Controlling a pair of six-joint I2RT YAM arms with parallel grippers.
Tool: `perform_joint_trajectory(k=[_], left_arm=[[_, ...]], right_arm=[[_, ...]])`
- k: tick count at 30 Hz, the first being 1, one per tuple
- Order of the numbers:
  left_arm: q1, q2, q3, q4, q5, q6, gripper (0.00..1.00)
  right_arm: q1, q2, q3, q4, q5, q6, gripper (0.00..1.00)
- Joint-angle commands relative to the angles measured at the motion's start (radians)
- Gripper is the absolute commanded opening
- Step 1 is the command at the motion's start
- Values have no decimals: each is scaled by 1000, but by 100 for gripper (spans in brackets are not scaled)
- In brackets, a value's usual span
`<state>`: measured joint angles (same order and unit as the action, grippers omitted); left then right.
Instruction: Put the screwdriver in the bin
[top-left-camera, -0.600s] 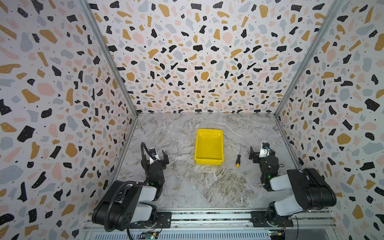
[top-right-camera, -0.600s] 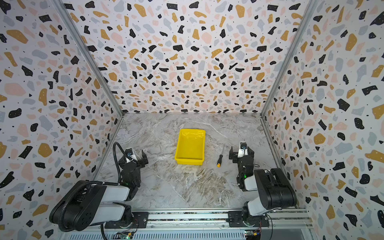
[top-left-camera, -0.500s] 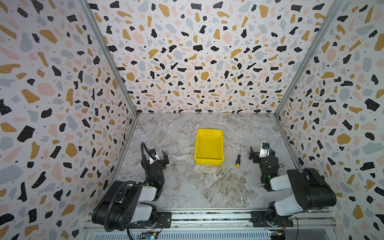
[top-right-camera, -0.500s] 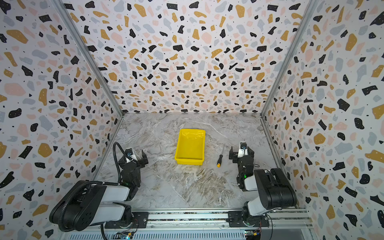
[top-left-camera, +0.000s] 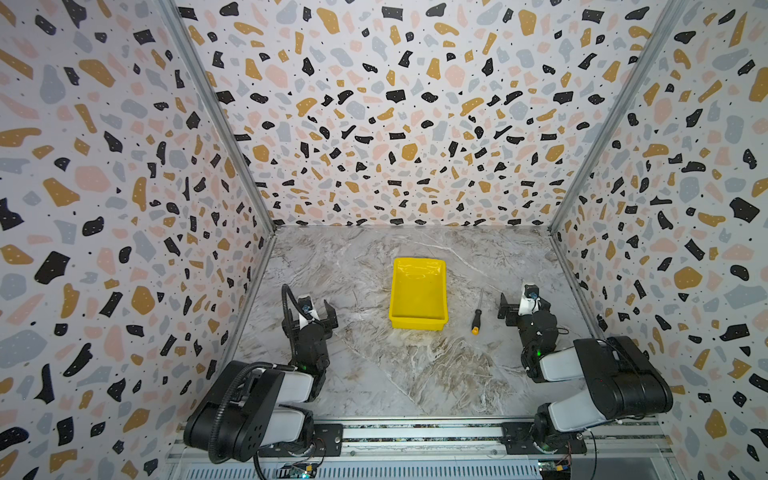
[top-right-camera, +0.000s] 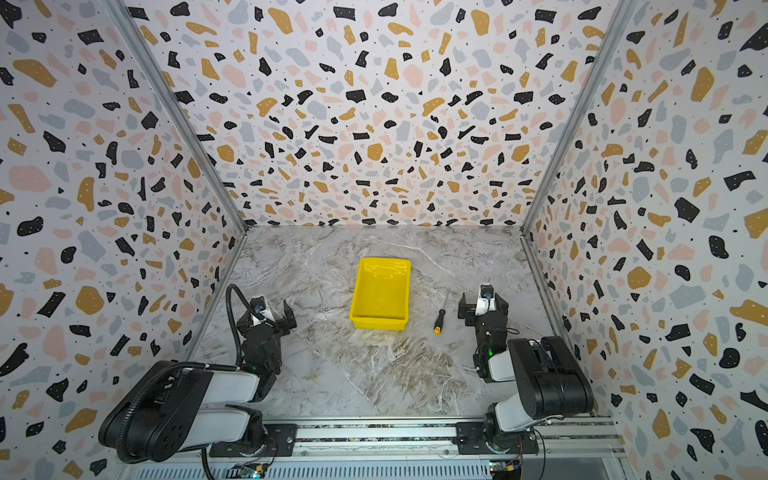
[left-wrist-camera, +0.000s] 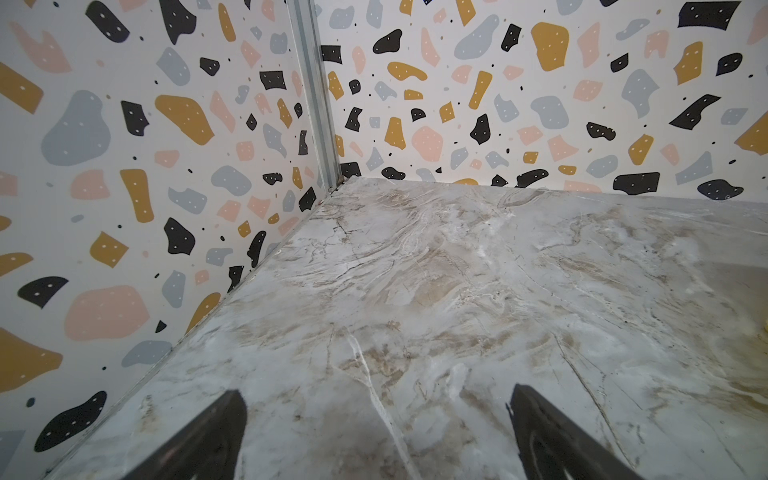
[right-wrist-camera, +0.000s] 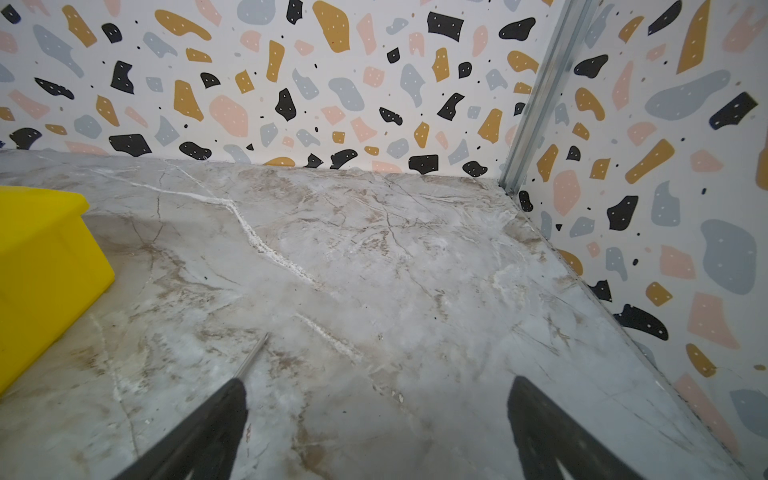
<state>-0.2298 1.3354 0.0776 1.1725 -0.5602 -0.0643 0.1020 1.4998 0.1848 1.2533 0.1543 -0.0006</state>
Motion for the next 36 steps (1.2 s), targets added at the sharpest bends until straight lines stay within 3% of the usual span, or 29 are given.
perform_joint_trajectory(k=[1, 36], left_arm=[[7, -10, 16, 53, -4, -6, 100], [7, -30, 22, 31, 16, 5, 100]], right_arm=[[2, -15, 13, 6, 14, 10, 99], [34, -52, -12, 20, 42, -16, 99]])
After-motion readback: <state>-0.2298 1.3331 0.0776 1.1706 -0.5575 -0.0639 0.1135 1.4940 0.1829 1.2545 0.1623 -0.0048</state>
